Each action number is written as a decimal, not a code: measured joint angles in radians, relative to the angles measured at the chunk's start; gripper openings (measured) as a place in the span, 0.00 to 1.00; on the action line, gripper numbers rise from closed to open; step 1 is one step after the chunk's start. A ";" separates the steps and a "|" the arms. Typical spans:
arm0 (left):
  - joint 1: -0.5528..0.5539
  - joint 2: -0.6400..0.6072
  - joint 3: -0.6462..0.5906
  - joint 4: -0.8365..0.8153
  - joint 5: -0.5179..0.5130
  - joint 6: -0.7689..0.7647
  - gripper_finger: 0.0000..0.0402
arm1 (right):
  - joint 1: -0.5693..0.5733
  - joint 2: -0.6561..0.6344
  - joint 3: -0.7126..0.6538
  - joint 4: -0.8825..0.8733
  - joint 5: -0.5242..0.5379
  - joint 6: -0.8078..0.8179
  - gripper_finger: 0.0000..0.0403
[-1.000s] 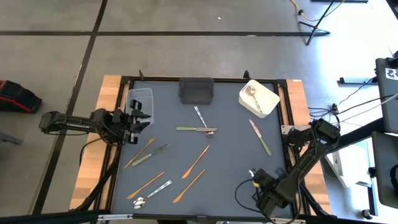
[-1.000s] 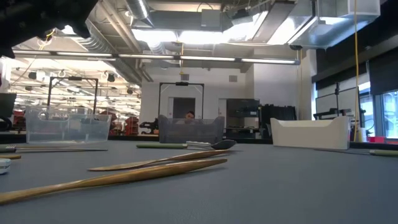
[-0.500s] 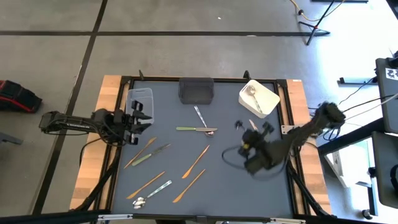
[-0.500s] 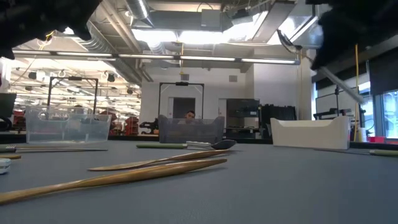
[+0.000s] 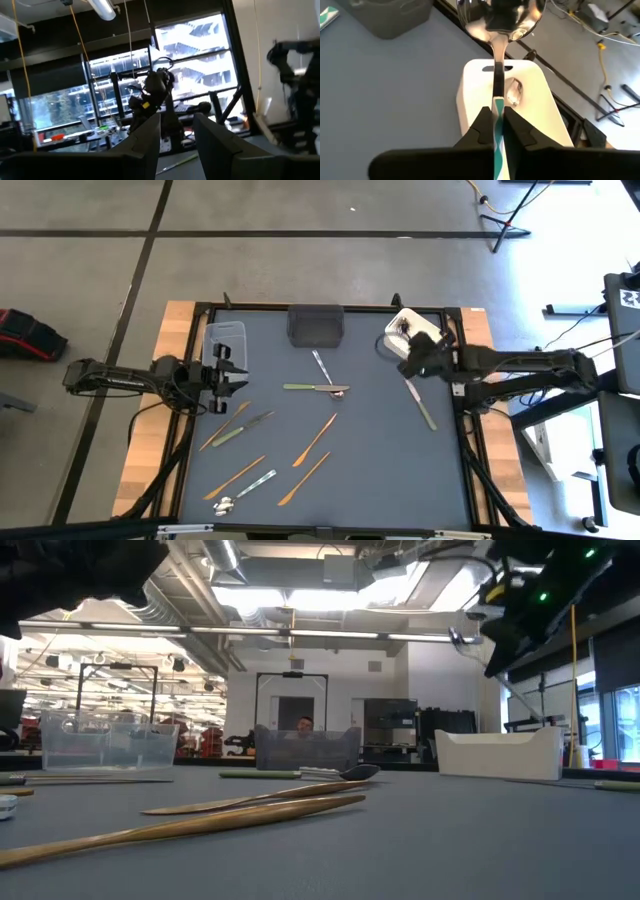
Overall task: Sort silverware by color (type)
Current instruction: Put the bottom right blue spoon into the white bin, then put the top blue spoon into the white bin
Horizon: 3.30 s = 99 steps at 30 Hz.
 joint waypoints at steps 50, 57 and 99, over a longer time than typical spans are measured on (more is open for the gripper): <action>0.000 0.000 0.000 -0.208 -0.322 0.081 0.28 | -0.463 0.093 0.082 0.083 -0.569 -0.240 0.38; 0.000 0.054 0.000 -0.177 -0.325 0.017 0.32 | -0.248 0.153 0.082 0.408 -0.567 -0.263 0.37; 0.000 0.097 0.001 -0.070 -0.446 -0.118 0.45 | 0.006 1.019 0.348 0.846 -0.463 -0.086 0.37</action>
